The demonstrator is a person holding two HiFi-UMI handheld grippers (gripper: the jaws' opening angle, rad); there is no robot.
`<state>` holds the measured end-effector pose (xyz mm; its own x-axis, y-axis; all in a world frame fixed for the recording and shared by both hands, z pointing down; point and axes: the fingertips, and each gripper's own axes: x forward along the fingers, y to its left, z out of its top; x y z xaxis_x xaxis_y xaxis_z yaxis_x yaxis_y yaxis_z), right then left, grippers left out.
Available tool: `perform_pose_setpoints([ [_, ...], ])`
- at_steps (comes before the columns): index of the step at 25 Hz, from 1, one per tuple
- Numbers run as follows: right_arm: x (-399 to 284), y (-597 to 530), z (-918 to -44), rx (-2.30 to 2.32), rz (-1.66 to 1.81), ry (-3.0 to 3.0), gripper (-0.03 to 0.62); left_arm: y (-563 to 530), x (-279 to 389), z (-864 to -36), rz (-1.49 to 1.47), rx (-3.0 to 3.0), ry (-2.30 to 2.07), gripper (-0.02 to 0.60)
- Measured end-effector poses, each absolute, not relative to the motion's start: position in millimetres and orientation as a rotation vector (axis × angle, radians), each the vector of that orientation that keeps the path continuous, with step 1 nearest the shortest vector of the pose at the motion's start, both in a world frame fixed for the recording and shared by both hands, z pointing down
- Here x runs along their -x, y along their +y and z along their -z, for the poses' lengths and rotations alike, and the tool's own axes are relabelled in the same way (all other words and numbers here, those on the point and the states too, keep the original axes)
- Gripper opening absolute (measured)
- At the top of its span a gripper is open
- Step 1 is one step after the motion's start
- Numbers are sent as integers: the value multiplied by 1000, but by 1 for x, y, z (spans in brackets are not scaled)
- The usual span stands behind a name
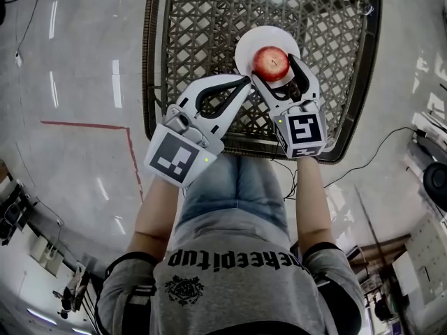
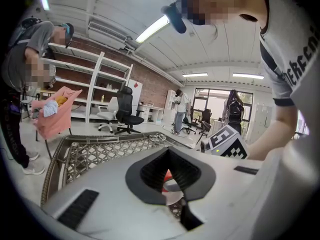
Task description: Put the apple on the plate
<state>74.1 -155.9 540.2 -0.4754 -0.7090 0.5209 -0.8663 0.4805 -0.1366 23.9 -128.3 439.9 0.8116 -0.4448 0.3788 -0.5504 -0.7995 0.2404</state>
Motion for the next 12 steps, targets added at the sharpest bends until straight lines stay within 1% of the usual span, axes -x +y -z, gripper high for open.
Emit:
perform_pose_setpoints([
  [10,-69,-148,-527,-1286,-539,-2379,382,-124,-31,-434,-435,-2671,-748,21],
  [12,-67,-146,-523,-1273,-538,-2394,362,-124,-32,-431,-430,-2676,-749,21],
])
